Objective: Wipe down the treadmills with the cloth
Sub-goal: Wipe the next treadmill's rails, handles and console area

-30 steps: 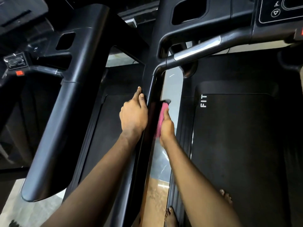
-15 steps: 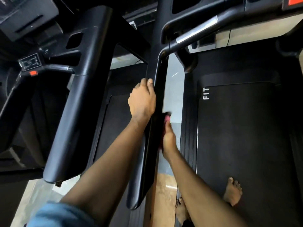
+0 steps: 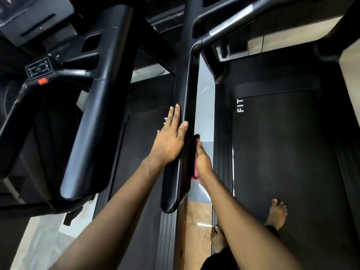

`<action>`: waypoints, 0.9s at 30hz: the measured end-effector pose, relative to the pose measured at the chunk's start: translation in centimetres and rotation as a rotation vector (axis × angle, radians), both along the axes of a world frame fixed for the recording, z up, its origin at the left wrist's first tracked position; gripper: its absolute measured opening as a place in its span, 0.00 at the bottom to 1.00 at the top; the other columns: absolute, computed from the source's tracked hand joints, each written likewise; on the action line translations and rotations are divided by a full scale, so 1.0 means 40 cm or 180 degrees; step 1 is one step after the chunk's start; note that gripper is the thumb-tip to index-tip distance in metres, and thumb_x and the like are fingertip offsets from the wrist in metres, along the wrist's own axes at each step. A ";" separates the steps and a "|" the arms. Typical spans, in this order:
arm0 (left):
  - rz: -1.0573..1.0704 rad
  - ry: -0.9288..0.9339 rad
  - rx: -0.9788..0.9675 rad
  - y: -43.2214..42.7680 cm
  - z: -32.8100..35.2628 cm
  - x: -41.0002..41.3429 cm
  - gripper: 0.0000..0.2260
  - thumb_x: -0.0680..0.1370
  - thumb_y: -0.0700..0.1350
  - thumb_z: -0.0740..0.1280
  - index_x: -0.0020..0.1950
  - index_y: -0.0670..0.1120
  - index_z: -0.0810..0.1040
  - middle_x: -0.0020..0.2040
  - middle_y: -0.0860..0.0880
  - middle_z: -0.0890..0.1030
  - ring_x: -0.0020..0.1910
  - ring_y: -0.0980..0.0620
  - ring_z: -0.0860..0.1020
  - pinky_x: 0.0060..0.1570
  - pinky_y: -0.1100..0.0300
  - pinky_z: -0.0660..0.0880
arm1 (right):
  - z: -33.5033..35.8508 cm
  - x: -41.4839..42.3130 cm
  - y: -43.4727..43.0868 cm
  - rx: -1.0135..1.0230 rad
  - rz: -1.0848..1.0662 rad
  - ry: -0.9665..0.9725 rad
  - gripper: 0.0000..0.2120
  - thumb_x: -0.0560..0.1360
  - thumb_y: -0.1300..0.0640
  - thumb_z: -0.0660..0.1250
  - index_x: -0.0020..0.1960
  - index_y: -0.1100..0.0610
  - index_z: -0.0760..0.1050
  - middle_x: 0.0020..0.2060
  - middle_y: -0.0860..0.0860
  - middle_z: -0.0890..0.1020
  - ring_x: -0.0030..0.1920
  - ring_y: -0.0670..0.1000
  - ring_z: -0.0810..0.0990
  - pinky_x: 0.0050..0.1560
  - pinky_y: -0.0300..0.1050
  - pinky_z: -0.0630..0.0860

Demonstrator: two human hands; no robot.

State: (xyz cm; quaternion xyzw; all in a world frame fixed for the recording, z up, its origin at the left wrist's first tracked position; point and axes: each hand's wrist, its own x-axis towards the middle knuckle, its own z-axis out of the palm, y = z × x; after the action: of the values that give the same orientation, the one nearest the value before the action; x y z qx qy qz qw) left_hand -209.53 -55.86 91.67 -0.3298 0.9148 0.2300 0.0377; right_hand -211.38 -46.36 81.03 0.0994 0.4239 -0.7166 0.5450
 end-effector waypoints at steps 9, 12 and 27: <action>-0.0009 0.0154 -0.0018 0.007 -0.017 0.004 0.26 0.85 0.59 0.45 0.82 0.58 0.41 0.83 0.54 0.44 0.81 0.46 0.56 0.75 0.34 0.46 | -0.013 0.181 0.078 0.0356 -0.0354 -0.0599 0.26 0.80 0.33 0.59 0.59 0.53 0.82 0.48 0.55 0.87 0.43 0.55 0.86 0.44 0.48 0.81; -0.0081 0.0134 0.0002 0.003 -0.018 0.011 0.26 0.85 0.60 0.45 0.82 0.58 0.40 0.83 0.53 0.43 0.80 0.45 0.57 0.75 0.33 0.47 | 0.003 0.292 0.101 0.0327 -0.0820 -0.1144 0.30 0.77 0.35 0.65 0.72 0.52 0.73 0.62 0.60 0.81 0.43 0.55 0.85 0.34 0.46 0.82; -0.0157 -0.0109 0.0047 0.004 0.004 0.010 0.27 0.85 0.60 0.43 0.82 0.57 0.38 0.83 0.54 0.40 0.81 0.46 0.53 0.74 0.30 0.43 | 0.162 0.400 0.030 -0.0129 -0.2496 -0.2016 0.37 0.67 0.26 0.64 0.71 0.42 0.74 0.68 0.54 0.79 0.66 0.59 0.79 0.68 0.58 0.75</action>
State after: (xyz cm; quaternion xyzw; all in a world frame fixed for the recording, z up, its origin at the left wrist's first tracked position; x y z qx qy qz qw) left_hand -209.12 -55.71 91.83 -0.3108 0.9202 0.2301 0.0614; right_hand -195.38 -45.17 87.49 0.4531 0.1545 -0.8101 0.3384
